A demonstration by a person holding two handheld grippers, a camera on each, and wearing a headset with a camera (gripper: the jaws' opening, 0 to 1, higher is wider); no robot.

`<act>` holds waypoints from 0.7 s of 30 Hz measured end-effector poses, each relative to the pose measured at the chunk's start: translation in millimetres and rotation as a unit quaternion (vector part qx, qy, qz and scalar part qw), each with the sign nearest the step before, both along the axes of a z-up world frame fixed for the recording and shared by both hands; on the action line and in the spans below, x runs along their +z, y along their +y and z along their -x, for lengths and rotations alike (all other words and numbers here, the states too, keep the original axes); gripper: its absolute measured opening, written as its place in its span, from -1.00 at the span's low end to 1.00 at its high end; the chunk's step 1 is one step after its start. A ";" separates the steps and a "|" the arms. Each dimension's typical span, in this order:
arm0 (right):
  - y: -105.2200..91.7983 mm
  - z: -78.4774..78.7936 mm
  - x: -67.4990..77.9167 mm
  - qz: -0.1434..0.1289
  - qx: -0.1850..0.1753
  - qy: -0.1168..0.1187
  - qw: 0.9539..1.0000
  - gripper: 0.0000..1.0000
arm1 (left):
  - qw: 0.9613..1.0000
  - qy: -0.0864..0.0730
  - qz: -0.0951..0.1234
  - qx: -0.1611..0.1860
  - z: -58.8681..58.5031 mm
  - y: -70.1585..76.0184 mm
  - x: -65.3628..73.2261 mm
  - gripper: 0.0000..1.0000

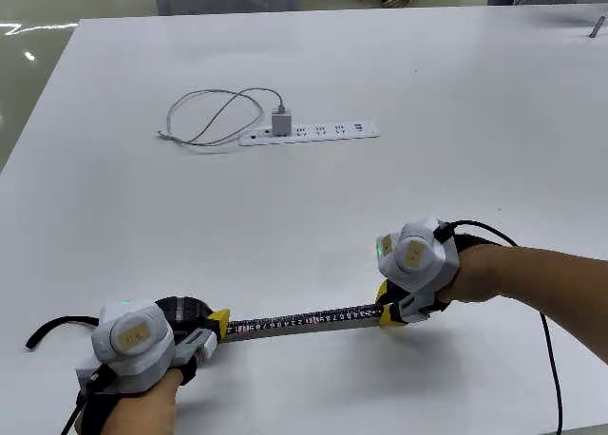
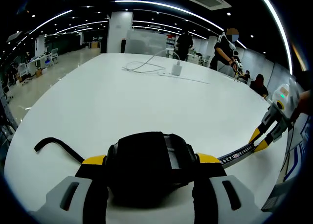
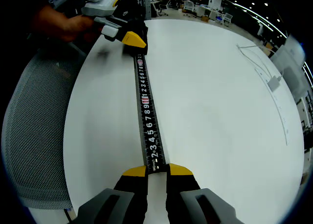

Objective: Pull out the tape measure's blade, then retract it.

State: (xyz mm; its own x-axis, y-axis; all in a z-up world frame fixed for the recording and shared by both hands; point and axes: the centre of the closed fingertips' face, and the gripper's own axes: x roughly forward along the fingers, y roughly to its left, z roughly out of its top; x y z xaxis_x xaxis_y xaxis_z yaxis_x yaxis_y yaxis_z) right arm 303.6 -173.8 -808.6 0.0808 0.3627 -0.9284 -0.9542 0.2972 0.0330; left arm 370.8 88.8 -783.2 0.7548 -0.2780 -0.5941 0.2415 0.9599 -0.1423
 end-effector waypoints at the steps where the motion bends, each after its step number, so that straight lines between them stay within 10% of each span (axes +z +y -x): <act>1: 0.4 -0.2 -0.1 0.000 0.001 0.000 1.000 -0.80 | 1.000 0.000 0.000 0.000 0.2 -0.2 0.0 0.33; 21: 5.9 -1.0 -0.9 0.024 0.009 0.004 1.000 -0.80 | 1.000 -0.001 -0.004 -0.005 -0.4 -0.9 0.4 0.34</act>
